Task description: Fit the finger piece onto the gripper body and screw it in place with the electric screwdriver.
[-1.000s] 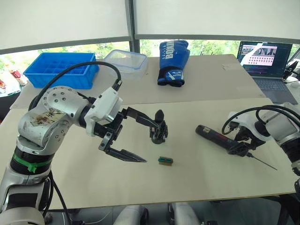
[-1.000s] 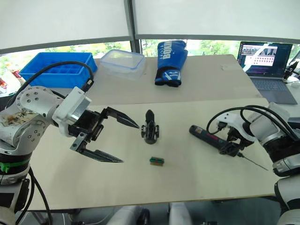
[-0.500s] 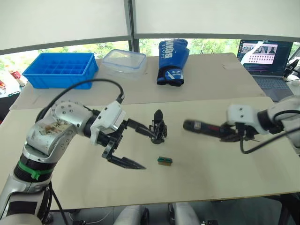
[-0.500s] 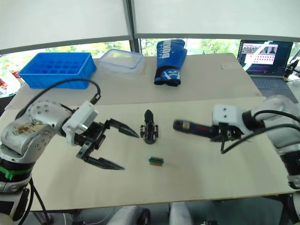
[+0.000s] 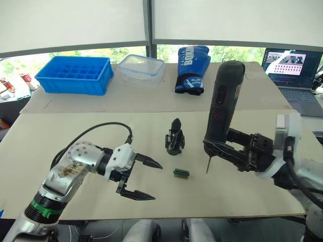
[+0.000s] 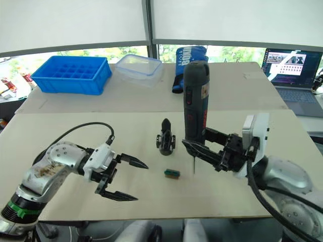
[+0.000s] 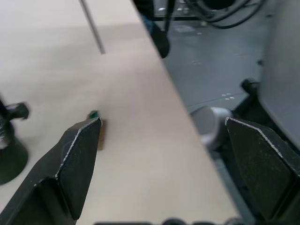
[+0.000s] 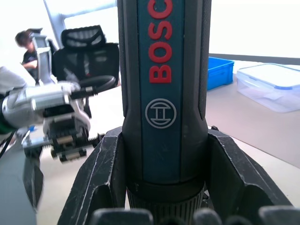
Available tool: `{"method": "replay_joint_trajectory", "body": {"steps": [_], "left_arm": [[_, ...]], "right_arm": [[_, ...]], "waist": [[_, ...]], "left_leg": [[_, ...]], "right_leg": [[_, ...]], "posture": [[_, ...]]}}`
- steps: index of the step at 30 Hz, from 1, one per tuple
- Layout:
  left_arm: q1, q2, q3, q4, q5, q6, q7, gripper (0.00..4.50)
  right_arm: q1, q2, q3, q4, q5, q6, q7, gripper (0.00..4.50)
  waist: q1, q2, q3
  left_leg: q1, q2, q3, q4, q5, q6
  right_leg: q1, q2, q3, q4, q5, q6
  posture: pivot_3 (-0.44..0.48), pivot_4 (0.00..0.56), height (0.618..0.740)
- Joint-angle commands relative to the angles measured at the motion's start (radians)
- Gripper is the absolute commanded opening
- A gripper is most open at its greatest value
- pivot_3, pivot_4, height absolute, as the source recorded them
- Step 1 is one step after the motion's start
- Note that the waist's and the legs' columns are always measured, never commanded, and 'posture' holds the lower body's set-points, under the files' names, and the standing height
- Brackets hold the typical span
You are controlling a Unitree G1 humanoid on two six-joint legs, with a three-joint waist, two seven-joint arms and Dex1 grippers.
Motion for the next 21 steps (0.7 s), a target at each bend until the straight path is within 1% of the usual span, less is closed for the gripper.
{"method": "replay_joint_trajectory", "body": {"steps": [1,5,10,14,21], "left_arm": [[0.018,-0.032,-0.004,0.052,0.052,-0.092,0.031,4.50],[0.037,-0.059,-0.022,0.139,0.120,-0.207,0.034,4.50],[0.028,-0.105,-0.041,0.204,0.163,-0.286,0.058,4.50],[0.010,-0.122,-0.065,0.242,0.192,-0.326,0.044,4.50],[-0.023,-0.146,-0.086,0.286,0.204,-0.331,0.047,4.50]], "right_arm": [[-0.004,0.040,0.084,-0.020,-0.059,-0.118,-0.019,1.91],[-0.007,0.060,0.189,0.029,-0.143,-0.207,0.014,1.91],[-0.007,0.052,0.290,0.066,-0.258,-0.326,0.068,1.91],[-0.012,0.065,0.317,0.088,-0.278,-0.378,0.076,1.91],[-0.016,0.076,0.349,0.120,-0.297,-0.427,0.087,1.91]], "waist": [[-0.004,0.000,0.000],[-0.009,0.000,0.000],[-0.010,0.000,0.000],[-0.011,0.000,0.000],[-0.015,0.000,0.000]], "left_leg": [[0.000,0.000,0.000,0.000,0.000,0.000],[0.001,0.000,0.000,0.000,0.000,0.000],[0.001,0.000,0.000,-0.001,0.000,0.000],[0.000,0.000,0.000,-0.001,0.000,0.000],[0.000,0.000,0.000,-0.001,0.000,0.000]], "right_leg": [[0.000,0.000,0.000,0.000,0.000,0.000],[0.000,0.001,0.000,0.000,0.000,0.000],[0.000,0.001,0.000,0.000,0.000,0.000],[0.000,0.001,0.000,0.000,0.000,0.000],[-0.001,0.002,0.000,0.000,0.000,0.000]], "posture": [[0.000,0.150,0.740],[0.000,0.150,0.740],[0.000,0.150,0.740],[0.000,0.150,0.740],[0.000,0.150,0.740]]}}
